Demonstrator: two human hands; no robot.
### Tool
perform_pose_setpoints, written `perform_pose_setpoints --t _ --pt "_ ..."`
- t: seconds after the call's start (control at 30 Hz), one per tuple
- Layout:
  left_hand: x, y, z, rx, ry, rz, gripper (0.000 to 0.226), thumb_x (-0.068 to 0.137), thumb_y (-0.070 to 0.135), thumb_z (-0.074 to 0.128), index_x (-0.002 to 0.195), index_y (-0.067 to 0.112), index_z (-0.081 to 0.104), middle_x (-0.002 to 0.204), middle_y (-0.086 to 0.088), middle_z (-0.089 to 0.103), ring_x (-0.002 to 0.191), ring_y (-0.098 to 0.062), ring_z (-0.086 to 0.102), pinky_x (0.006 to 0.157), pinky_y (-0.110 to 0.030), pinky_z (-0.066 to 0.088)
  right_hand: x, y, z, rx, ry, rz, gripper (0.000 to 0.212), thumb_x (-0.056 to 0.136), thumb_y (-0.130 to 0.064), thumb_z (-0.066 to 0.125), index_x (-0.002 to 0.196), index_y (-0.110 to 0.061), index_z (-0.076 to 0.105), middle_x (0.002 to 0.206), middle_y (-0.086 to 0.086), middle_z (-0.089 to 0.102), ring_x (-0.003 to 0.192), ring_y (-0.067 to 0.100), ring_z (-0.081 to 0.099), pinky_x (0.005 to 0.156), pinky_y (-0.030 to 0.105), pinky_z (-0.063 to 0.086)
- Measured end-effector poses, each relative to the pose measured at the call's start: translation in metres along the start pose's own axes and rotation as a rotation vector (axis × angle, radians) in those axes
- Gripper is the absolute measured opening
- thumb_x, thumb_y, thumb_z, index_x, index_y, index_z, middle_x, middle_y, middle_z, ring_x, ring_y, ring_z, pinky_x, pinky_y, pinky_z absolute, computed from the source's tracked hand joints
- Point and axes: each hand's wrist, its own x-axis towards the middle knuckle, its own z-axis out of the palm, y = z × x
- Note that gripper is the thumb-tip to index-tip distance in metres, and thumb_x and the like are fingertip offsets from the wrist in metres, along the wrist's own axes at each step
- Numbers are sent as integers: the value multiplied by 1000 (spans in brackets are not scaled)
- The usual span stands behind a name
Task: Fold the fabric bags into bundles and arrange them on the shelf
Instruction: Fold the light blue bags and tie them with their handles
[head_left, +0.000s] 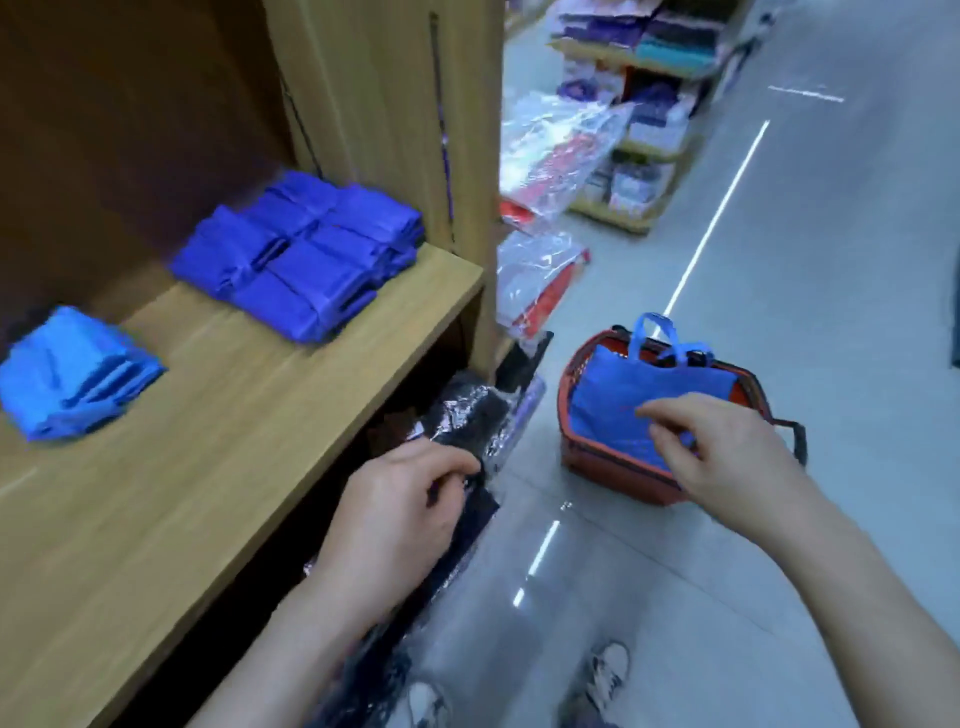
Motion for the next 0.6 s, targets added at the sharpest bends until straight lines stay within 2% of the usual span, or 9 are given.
perform_pose_setpoints --t 0.13,0.27,0.4,0.6 --pt "28 33 99 13 -177 -61 18 83 12 66 90 26 75 90 14 73 82 -3 64 76 -12 43 -23 111 -1 -7 -53 202 33 87 -12 64 119 -16 67 110 5 67 103 27 61 88 34 46" --pt "63 46 188 40 -320 -129 20 84 8 64 91 22 76 93 7 74 85 -12 67 79 -18 43 -39 198 11 175 -31 450 42 85 -10 64 127 -16 61 120 8 64 109 27 61 94 37 48" --pt "103 47 254 61 -401 -162 20 85 7 62 91 19 76 93 0 73 85 -18 65 78 -21 42 -36 256 27 364 36 692 44 90 -13 62 133 -18 54 121 5 62 105 24 61 88 27 43" --pt "185 37 342 86 -518 -250 21 89 17 55 96 23 74 94 2 73 87 -20 65 82 -32 52 16 318 63 419 49 801 45 93 -17 57 138 -19 49 135 3 57 118 23 56 101 33 42"
